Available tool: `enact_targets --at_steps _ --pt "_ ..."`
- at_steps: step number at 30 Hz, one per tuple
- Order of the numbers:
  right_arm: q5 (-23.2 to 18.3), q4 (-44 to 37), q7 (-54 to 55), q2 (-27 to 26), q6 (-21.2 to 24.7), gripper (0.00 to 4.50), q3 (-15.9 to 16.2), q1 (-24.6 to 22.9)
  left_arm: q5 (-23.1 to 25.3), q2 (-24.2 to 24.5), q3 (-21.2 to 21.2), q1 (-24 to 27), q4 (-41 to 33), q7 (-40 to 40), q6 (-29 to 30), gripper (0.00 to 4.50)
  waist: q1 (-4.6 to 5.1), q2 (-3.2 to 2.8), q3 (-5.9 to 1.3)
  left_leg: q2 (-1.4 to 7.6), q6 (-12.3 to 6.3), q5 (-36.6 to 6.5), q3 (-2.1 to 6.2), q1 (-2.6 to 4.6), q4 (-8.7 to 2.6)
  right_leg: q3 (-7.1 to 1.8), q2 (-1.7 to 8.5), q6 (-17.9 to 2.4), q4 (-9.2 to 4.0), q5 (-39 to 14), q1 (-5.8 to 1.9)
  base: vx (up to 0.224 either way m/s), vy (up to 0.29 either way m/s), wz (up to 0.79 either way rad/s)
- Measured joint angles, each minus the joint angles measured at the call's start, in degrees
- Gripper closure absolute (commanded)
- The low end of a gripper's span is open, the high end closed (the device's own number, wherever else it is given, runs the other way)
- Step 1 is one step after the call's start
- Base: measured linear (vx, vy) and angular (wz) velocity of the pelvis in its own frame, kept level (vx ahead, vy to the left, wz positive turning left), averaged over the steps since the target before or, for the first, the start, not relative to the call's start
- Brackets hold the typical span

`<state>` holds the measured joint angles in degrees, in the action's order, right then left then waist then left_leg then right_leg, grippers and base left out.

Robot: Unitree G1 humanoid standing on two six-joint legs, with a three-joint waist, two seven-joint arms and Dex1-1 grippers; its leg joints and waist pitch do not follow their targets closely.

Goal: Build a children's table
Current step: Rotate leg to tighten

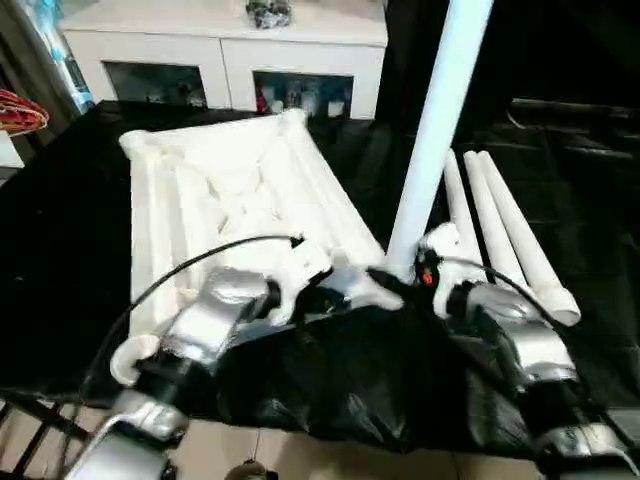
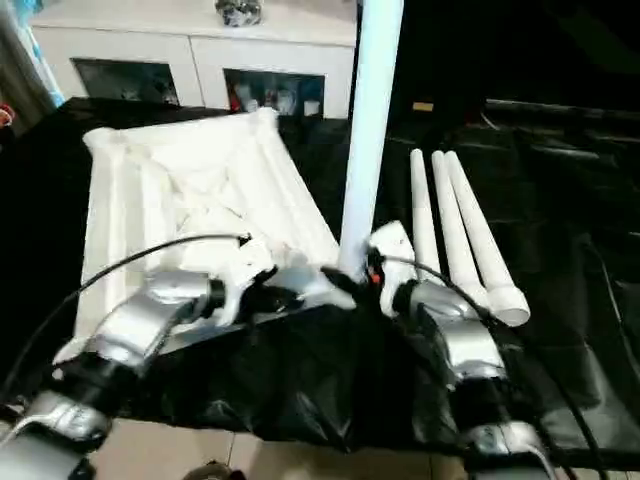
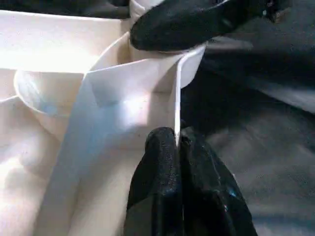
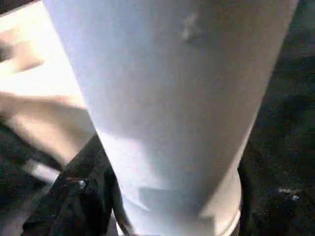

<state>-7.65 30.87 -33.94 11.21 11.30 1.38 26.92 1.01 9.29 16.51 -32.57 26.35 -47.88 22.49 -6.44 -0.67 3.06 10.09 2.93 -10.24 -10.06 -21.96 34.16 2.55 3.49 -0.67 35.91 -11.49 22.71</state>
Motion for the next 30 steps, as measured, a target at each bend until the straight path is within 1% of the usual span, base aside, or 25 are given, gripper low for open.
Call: enact_targets --at_steps 2,5,6,8,9,10,11,13,15,18,20,21,23,25,26,27,29,30 --pt "1.2 3.2 5.9 -1.6 -0.8 1.74 -1.4 2.3 0.9 -2.9 -0.3 -1.5 2.0 4.8 0.6 4.5 -0.02 -0.01 0.01 -0.02 0.0 0.0 0.0 -0.06 0.01 -0.01 0.01 0.0 -0.05 0.0 0.02 0.0 0.0 0.0" --pt "1.3 4.9 8.2 -2.4 -2.1 1.74 -2.4 3.0 0.9 -4.3 -0.4 -1.9 2.7 7.1 1.1 4.5 -0.14 -0.07 -0.04 -0.02 0.0 0.0 0.0 -0.09 0.01 -0.01 0.02 0.0 -0.07 0.0 -0.01 0.0 0.0 0.0" --pt "1.3 5.4 8.5 -2.6 -2.3 1.4 -2.6 3.4 0.9 -4.5 -0.5 -2.0 2.8 7.4 1.1 4.5 -0.14 -0.09 -0.05 -0.02 0.0 0.0 0.0 -0.1 0.01 -0.01 0.02 0.0 -0.07 0.0 0.0 0.0 0.0 0.0" --pt "1.4 5.6 8.8 -2.8 -2.7 1.03 -2.7 3.6 1.0 -4.7 -0.5 -2.2 2.8 7.8 1.1 4.5 -0.22 -0.09 -0.04 -0.01 0.0 0.0 0.0 -0.16 0.0 0.01 0.01 0.1 -0.08 0.0 0.04 0.0 0.0 0.0" --pt "1.5 5.8 8.8 -3.0 -2.9 1.03 -2.8 3.7 1.0 -4.7 -0.6 -2.2 2.9 8.1 1.1 4.5 -0.16 -0.09 -0.04 -0.01 -0.01 0.0 0.0 -0.17 0.0 0.01 0.01 0.1 -0.09 0.0 0.05 0.0 0.0 0.0" --pt "1.3 6.1 8.8 -3.5 -3.0 0.83 -3.2 3.9 1.0 -4.7 -0.8 -2.4 3.1 8.2 1.1 4.5 -0.08 -0.09 -0.04 -0.02 -0.01 0.0 0.0 -0.17 0.0 0.0 0.01 0.1 -0.11 0.0 0.05 0.0 0.0 0.0" --pt "1.3 6.4 8.8 -3.5 -3.0 0.83 -3.3 4.1 1.0 -4.8 -0.8 -2.5 3.3 8.2 1.1 4.5 -0.06 -0.09 -0.04 -0.02 -0.01 0.0 0.0 -0.18 0.0 0.0 0.02 0.1 -0.12 0.0 0.05 0.0 0.0 0.0" --pt "1.3 6.5 8.8 -3.6 -3.1 0.62 -3.3 4.2 1.0 -4.8 -0.9 -2.6 3.4 8.2 1.1 4.5 -0.04 -0.09 -0.04 -0.02 -0.01 0.0 0.0 -0.18 0.0 0.0 0.01 0.1 -0.13 0.0 0.05 0.0 0.0 0.0" --pt "1.4 6.4 8.4 -3.5 -3.3 0.56 -3.1 4.0 1.0 -4.9 -0.9 -2.6 3.4 8.3 1.1 4.5 -0.04 -0.09 -0.04 -0.01 -0.01 0.0 0.0 -0.18 0.0 0.01 0.01 0.1 -0.13 0.0 0.05 0.0 0.0 0.0" --pt "1.5 4.6 8.1 -2.8 -2.9 0.56 -2.9 3.0 1.0 -5.3 -0.9 -2.7 3.5 8.7 1.0 4.5 -0.2 -0.1 -0.02 -0.01 -0.01 0.0 0.0 -0.22 0.0 0.0 0.02 0.1 -0.16 0.0 0.06 0.0 0.0 0.0" --pt "1.2 0.5 7.4 -1.2 -1.1 0.56 -3.0 1.0 1.0 -5.8 -1.0 -3.1 3.9 10.5 1.1 4.5 -0.2 -0.12 0.01 -0.02 -0.02 0.0 -0.02 -0.27 0.0 -0.02 0.01 0.1 -0.24 0.0 0.08 0.0 0.0 0.0" --pt "1.0 -1.2 7.2 -0.7 -0.1 0.54 -3.2 0.3 1.0 -6.1 -1.2 -3.3 4.2 11.3 1.2 4.22 -0.16 -0.13 0.02 -0.02 -0.04 0.0 -0.02 -0.3 0.0 -0.01 0.02 0.1 -0.25 0.0 0.08 0.0 0.0 0.0" --pt "0.5 -6.0 6.1 1.3 2.4 0.54 -3.2 -1.8 0.8 -7.0 -2.3 -3.9 5.1 12.5 1.4 3.94 -0.15 -0.15 0.03 -0.02 -0.07 0.0 -0.02 -0.35 -0.01 0.0 0.0 0.1 -0.35 0.0 0.12 0.0 0.0 0.0" --pt "0.4 -9.2 5.2 3.2 4.0 0.54 -3.3 -3.4 0.2 -7.5 -3.2 -4.3 5.1 13.3 1.2 3.76 -0.1 -0.13 0.05 0.01 -0.12 0.1 0.0 -0.37 -0.02 0.01 -0.03 0.1 -0.47 0.0 0.11 0.0 0.0 0.0" --pt "0.4 -10.1 5.0 3.7 4.3 0.54 -3.5 -3.8 0.0 -7.5 -3.3 -4.6 5.1 13.4 1.1 3.64 -0.06 -0.13 0.05 0.01 -0.13 0.1 0.0 -0.37 -0.04 0.01 -0.04 0.1 -0.52 0.0 0.11 0.0 0.0 0.0" --pt "0.4 -11.1 4.7 4.2 4.7 0.54 -3.6 -4.4 0.0 -7.5 -3.3 -5.0 5.1 13.6 0.8 3.64 -0.05 -0.15 0.04 0.01 -0.15 0.1 0.0 -0.37 -0.05 0.01 -0.05 0.1 -0.55 0.0 0.11 0.0 0.0 0.0" --pt "0.1 -12.9 3.7 5.1 5.1 0.54 -3.6 -5.6 0.1 -7.3 -3.4 -5.5 5.1 14.7 -0.5 3.41 -0.05 -0.15 0.04 0.01 -0.17 0.1 0.0 -0.4 -0.05 0.01 -0.05 0.1 -0.6 0.0 0.1 0.0 0.0 0.0" --pt "-0.2 -13.6 3.4 5.5 5.6 0.54 -3.6 -6.1 0.3 -7.3 -3.5 -5.6 5.2 15.5 -1.2 3.41 -0.06 -0.14 0.04 0.01 -0.18 0.1 -0.01 -0.41 -0.05 0.01 -0.05 0.1 -0.64 0.0 0.09 0.0 0.0 0.0"
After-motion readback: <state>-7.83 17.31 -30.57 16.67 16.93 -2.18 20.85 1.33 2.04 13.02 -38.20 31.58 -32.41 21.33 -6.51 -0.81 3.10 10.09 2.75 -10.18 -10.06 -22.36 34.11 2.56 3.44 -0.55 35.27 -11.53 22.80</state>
